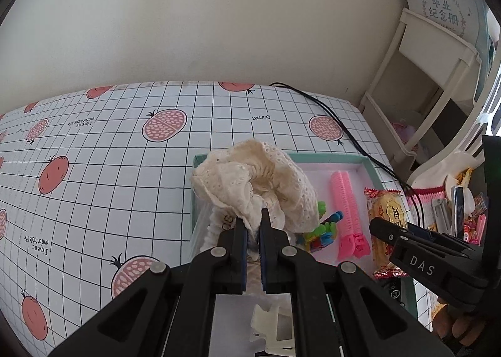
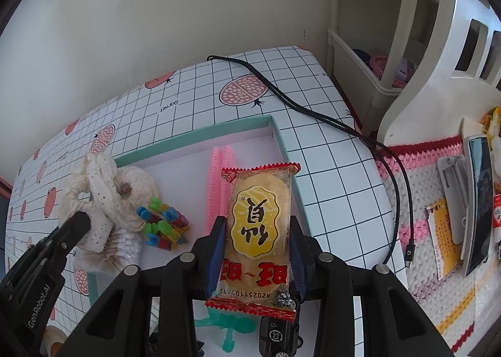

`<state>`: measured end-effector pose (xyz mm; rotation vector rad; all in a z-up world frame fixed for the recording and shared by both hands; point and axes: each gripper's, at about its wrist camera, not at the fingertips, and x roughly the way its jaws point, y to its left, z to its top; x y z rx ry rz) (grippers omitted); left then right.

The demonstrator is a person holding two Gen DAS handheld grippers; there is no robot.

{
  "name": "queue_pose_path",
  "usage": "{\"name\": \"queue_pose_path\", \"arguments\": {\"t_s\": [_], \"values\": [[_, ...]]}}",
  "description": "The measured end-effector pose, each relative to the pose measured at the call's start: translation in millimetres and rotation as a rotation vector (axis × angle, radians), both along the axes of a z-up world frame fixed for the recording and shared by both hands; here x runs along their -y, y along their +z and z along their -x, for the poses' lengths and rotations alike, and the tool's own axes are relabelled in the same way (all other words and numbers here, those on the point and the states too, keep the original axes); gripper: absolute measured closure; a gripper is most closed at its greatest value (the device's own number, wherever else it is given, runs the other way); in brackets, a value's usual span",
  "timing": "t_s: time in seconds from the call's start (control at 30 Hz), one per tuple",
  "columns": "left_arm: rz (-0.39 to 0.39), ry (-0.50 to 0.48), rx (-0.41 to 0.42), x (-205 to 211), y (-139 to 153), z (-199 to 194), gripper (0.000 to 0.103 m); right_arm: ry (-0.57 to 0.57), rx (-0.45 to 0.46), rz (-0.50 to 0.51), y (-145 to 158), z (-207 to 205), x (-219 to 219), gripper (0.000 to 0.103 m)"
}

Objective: Organize objects
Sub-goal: 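Carry the scrunchie with the left tool while the right tool carries the snack packet into the tray, then open the left tool releasing the scrunchie while the right tool releases the snack packet in the tray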

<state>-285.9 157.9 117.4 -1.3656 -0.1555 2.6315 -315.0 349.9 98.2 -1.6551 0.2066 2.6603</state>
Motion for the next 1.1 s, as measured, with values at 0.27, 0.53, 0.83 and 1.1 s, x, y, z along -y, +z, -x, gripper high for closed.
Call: {"name": "queue_pose_path", "arguments": {"t_s": [0.27,0.53,0.83,1.1], "values": [[0.024,-0.01,0.035,-2.9,-17.4,1.0,0.096,0.0,0.034,0.004,-18.3,1.4,1.7,0.064],[0.053,-0.025,0.031,-6.9,-18.0,0.1,0.096,-0.003,0.063,0.009,-30.7,0.9,0.1,0.064],[0.05,-0.026,0.05,-5.1,-13.1,0.7,0.089,0.0,0.069,0.02,-30.2,2.8,-0.3,0.062],[0.03,-0.025,0.046,-1.0,1.3,-1.8,0.073,0.01,0.055,0.027,-17.1,1.4,-0.6,0.052]]}}
